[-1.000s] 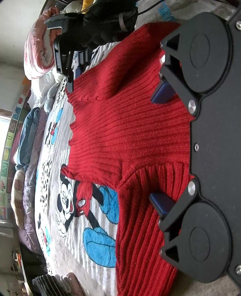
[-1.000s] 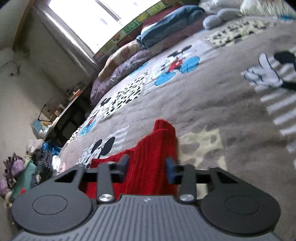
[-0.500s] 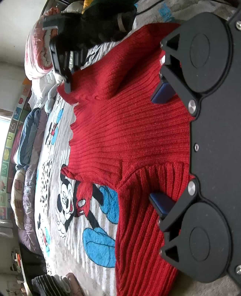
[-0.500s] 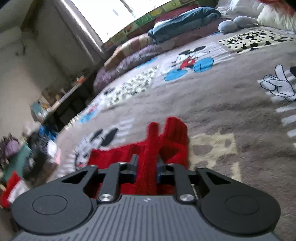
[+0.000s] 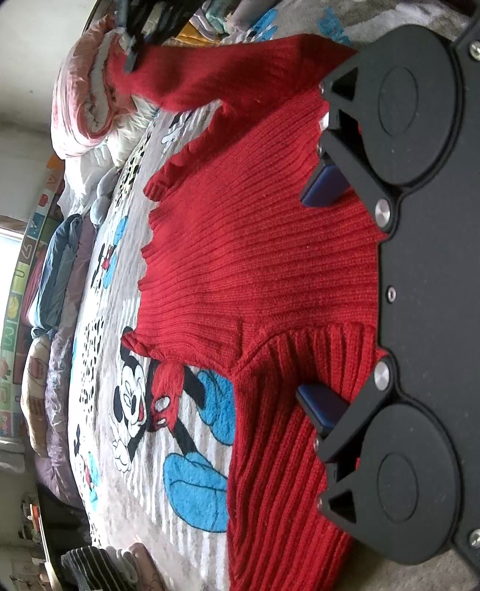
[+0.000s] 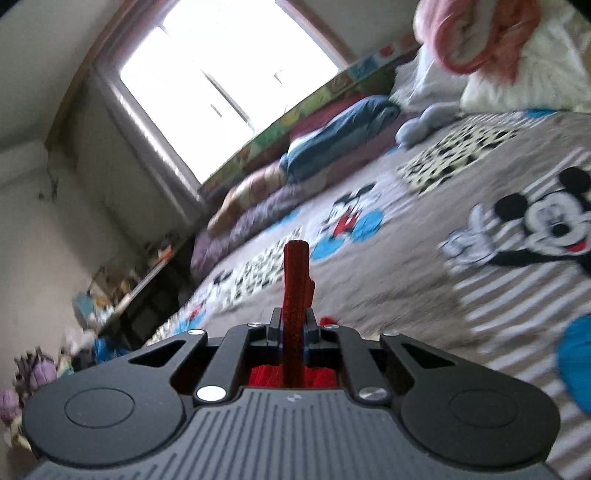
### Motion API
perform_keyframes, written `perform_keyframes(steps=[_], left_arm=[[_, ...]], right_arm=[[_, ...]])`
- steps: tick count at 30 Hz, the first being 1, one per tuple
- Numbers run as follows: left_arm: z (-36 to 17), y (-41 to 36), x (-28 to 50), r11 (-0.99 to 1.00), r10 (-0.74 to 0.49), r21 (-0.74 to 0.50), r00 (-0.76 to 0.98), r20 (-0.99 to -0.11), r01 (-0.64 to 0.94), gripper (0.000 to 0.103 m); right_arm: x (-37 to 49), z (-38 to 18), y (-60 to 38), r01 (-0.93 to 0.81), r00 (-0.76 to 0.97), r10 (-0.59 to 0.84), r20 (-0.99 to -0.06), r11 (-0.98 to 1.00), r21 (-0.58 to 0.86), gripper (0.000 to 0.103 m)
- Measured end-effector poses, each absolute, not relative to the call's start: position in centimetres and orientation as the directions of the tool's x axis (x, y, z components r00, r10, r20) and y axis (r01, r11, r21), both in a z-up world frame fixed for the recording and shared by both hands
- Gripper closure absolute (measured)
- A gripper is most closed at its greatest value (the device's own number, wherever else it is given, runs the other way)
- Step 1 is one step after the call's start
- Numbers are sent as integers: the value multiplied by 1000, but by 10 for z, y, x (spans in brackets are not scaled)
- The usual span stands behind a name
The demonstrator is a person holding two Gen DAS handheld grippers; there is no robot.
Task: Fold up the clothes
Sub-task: 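Grasp the sleeve cuff with the right tool and lift it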
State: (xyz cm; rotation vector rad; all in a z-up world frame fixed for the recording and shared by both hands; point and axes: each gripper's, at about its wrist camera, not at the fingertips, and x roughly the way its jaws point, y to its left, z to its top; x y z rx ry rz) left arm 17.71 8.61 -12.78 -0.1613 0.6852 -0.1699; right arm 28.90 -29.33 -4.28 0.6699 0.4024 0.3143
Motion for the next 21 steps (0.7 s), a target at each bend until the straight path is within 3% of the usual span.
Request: perform_keyframes(steps=[6, 21], left_arm=[[-128, 84, 177, 977, -199, -190, 764, -614, 102, 1], [-129, 82, 174, 979, -188, -174, 769, -611, 102, 1]], right_arm=[[253, -50, -340, -83, 920, 323, -220, 712, 698, 92], [204, -95, -409, 90, 948, 163, -272, 684, 724, 92]])
